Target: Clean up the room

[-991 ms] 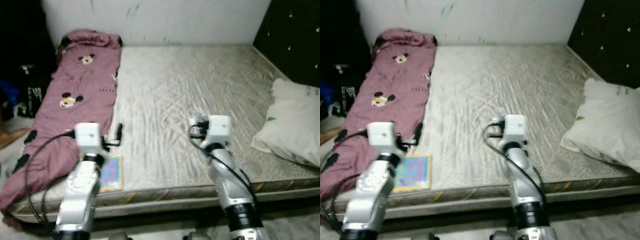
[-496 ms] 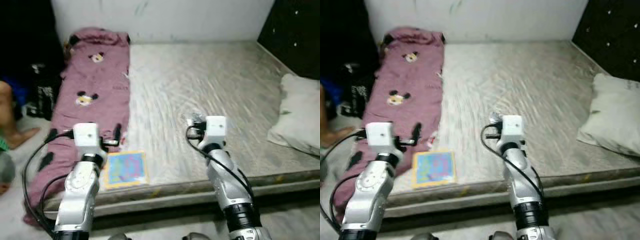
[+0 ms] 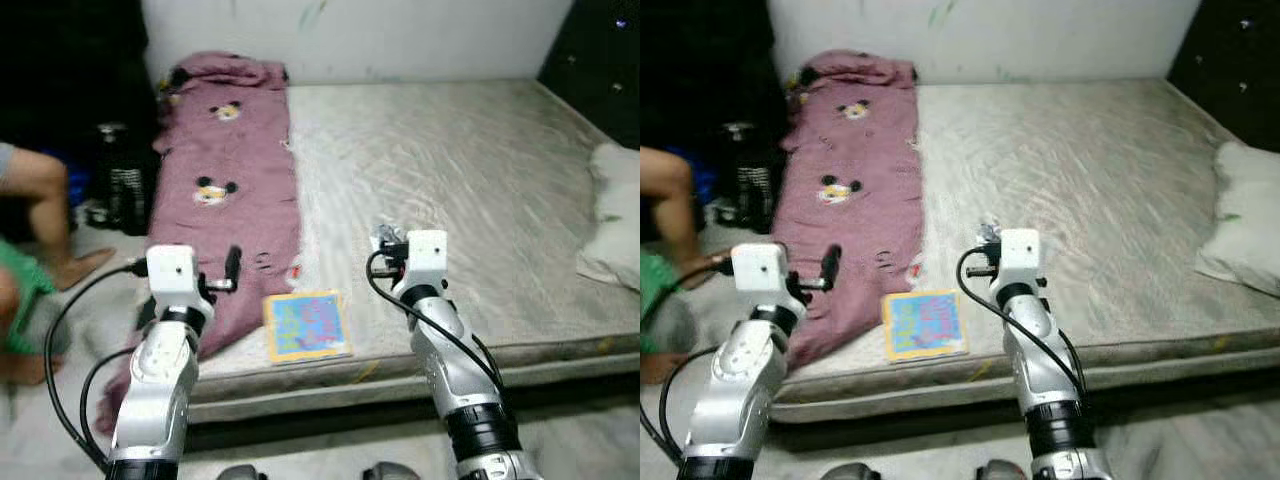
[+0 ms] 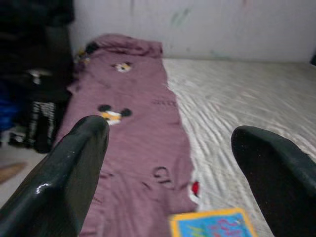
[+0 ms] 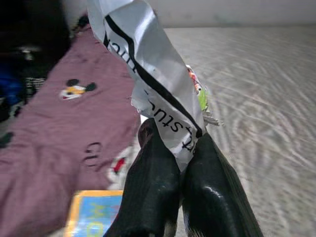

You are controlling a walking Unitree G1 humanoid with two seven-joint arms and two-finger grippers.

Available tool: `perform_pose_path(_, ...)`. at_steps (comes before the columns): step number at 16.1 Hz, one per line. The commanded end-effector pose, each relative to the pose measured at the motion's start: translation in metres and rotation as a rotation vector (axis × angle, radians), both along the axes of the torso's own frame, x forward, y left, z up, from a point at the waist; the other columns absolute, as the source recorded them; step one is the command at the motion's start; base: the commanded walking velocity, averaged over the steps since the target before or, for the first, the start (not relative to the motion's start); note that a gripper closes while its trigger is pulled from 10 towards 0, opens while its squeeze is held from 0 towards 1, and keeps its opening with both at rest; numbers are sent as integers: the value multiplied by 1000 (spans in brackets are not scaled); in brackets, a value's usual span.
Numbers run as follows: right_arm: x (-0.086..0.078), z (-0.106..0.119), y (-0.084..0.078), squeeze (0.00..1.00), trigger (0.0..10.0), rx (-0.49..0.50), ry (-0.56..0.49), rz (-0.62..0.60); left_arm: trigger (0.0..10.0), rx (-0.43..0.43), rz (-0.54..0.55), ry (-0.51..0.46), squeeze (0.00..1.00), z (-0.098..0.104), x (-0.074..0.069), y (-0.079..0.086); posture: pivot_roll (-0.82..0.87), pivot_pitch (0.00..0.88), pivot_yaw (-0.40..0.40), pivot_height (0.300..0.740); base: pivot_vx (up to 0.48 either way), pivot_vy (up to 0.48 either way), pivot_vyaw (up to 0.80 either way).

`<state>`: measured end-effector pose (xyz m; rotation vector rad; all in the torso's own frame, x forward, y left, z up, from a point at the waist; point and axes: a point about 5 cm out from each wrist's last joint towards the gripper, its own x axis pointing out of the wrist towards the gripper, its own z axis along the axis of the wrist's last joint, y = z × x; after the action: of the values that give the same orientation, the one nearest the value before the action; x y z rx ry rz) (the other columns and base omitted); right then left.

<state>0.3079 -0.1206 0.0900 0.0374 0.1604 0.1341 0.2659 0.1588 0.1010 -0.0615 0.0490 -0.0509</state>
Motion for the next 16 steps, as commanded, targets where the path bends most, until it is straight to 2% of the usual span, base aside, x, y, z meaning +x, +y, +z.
perform_pose_path(1, 1, 0, -12, 0, 10000, -1, -6, -37, 10000, -9, -19, -5, 0, 2, 1, -8, -66, 0, 2, 740, 0, 480, 0)
perform_pose_path(5, 1, 1, -9, 0, 10000, 8, -10, -27, 10000, -4, -11, -12, 0, 2, 2, -5, -67, 0, 3, 740, 0, 480, 0)
perform_pose_path(8, 2, 2, -9, 0, 10000, 9, -15, -17, 10000, 29, 8, -23, 0, 4, 2, -4, -68, 0, 2, 740, 0, 0, 0)
perform_pose_path(11, 1, 4, -7, 0, 10000, -1, -31, 3, 10000, 69, 102, 22, 0, 1, 2, 4, -67, 0, 2, 740, 0, 0, 667)
perform_pose_path(13, 1, 3, -7, 0, 10000, 2, -31, 1, 10000, 48, 66, 6, 0, 2, 0, 5, -67, 0, 2, 740, 0, 0, 800)
perform_pose_path(16, 0, 4, -7, 0, 10000, 3, -32, 4, 10000, 66, 69, -4, 0, 2, -2, 8, -66, 0, 1, 740, 0, 0, 800)
